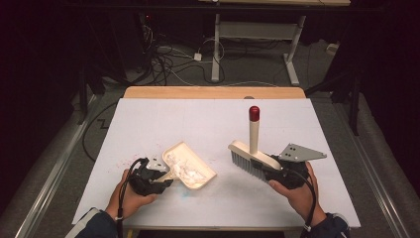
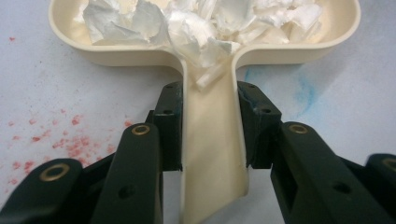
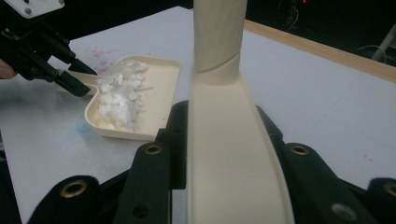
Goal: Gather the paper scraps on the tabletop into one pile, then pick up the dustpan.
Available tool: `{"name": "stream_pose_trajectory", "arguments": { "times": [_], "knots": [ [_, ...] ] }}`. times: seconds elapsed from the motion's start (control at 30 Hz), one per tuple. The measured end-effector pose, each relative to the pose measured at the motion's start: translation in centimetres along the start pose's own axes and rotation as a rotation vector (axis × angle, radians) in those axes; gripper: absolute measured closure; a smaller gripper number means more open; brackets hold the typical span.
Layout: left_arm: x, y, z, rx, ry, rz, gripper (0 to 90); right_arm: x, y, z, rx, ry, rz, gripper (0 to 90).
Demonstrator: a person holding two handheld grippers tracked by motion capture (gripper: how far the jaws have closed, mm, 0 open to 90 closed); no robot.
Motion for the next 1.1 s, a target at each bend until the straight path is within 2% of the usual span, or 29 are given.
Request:
{"name": "stream_pose_trajectory", "arguments": {
  "times": [0.37, 0.63, 0.8, 1.1],
  "knots": [
    [0.2, 0.0, 0.0, -0.005, -0.005, 0.011, 63.0, -0.3, 1.2, 1.0, 0.032, 0.004, -0.012, 67.6],
    [0.5, -0.1, 0.1, -0.014, -0.011, 0.027, 63.1, -0.4, 1.9, 1.7, 0.058, -0.015, -0.016, 67.6],
    [1.0, 0.0, 0.1, -0.01, -0.032, 0.033, 63.0, -0.4, 2.5, 2.2, 0.075, -0.02, -0.036, 67.5],
    [2.4, 0.5, 0.6, -0.033, -0.063, 0.093, 63.0, -1.1, 4.1, 2.9, 0.131, -0.049, -0.088, 67.4]
  ]
}}
Point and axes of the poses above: each handheld gripper's, and its own axes: z roughly backward along the jaws, y roughly out of its underside, x roughly to its left, the point moved 10 cm from there along -z, roughly forward along the jaws, and after that the axes turned 7 degrees about x, right-handed, at the moved point
